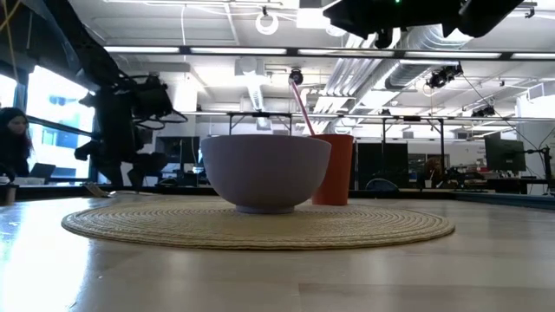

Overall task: Pick & Place Utensil
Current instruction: Put the silver fork into the violet bowl

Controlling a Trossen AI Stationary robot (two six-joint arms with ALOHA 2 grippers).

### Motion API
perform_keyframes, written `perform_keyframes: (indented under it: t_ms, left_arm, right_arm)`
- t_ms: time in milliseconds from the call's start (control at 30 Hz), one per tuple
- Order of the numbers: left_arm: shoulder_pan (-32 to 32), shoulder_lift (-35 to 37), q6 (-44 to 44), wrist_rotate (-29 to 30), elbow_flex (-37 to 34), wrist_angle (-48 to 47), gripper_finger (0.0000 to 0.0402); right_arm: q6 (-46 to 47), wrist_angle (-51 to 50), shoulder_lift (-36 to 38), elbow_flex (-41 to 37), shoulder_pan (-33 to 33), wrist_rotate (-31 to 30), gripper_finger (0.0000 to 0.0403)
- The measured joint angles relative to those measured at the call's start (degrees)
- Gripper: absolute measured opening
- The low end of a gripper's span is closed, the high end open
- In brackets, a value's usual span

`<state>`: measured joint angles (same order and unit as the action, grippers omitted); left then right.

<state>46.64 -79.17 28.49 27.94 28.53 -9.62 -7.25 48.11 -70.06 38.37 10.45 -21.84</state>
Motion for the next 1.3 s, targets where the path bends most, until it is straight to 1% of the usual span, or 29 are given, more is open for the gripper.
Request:
perform_keyframes:
  t_ms: [67,133,300,500,600,800,967,1133,1300]
  left_arm:
    - [0.1,-1.0,0.2,1.5,0.3,0.1,0.0191]
    - [0.3,-1.5,0.3,1.5,1.3,-1.1,0.0191]
    - [0.2,-1.8,0.0,-1.2,2.2,-4.2,0.0191]
    - [0.2,-1.7,-0.4,-3.5,2.5,-4.9,0.0184]
    - [0.1,-1.7,-0.1,-5.1,2.5,-5.1,0.0165]
    - [-0.6,-1.6,0.7,-5.3,1.8,-3.8,0.0106]
    - [-1.1,-1.6,0.9,-4.9,1.1,-3.1,0.0065]
    - [-2.1,-1.6,0.4,-4.9,1.1,-3.5,0.004]
    - [-4.7,-1.7,0.5,-3.5,0.9,-3.6,0.0026]
  right_arm:
    - [-0.7,0.8,0.0,0.0,0.6,0.5,0.0139]
    - [-0.7,1.6,0.0,0.0,1.0,0.7,0.0139]
    - [-0.8,3.3,0.0,0.0,2.5,1.0,0.0139]
    - [-0.7,4.0,0.0,0.0,3.9,1.1,0.0139]
    - [-0.5,4.0,0.0,0.0,4.2,1.2,0.0139]
    - [1.0,3.2,0.0,0.0,3.7,2.1,0.0139]
    - [5.2,1.7,0.0,0.0,3.6,6.2,0.0139]
    - [6.6,0.1,0.0,0.0,3.6,7.3,0.0139]
    - [7.2,-2.3,0.0,0.0,3.4,7.3,0.0139]
